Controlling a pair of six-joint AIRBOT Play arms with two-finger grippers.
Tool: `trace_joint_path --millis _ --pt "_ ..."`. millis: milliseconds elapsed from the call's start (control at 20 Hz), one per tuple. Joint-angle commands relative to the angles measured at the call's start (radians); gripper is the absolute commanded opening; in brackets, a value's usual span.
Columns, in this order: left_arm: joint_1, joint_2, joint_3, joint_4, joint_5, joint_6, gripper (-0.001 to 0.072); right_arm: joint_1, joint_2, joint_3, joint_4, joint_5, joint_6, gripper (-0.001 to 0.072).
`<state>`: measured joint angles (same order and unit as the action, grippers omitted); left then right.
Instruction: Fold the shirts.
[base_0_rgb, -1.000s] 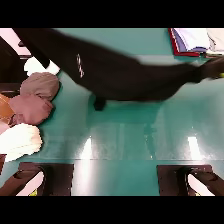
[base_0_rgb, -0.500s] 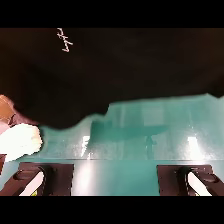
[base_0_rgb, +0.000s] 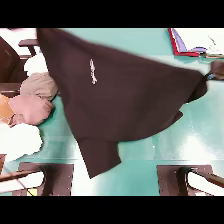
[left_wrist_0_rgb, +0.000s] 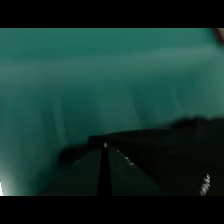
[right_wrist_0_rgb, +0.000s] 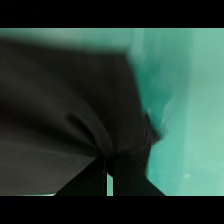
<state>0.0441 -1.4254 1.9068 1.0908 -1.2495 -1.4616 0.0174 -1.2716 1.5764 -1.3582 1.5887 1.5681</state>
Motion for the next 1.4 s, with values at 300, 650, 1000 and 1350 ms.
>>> trace_joint_path --millis 300,650,1000,1350 --pt "0.005 -0.330 -0.016 -0.013 -0.063 -0.023 0.0541 -0.021 -0.328 0.046 0.242 -0.127 -0.074 0.0441" --pt "0.012 -0.084 -0.396 0.044 -0.146 -0.003 0.0540 -0.027 -0.119 -0.121 0.261 -0.098 -0.142 0.0439" --pt "0.012 0.407 -1.249 -0.084 0.071 -0.005 0.0540 -0.064 0.080 -0.341 0.264 -0.198 -0.156 0.0439" --pt "0.012 0.462 -1.489 -0.264 0.193 0.069 0.0540 -0.063 0.085 -0.336 0.268 -0.190 -0.156 0.0439"
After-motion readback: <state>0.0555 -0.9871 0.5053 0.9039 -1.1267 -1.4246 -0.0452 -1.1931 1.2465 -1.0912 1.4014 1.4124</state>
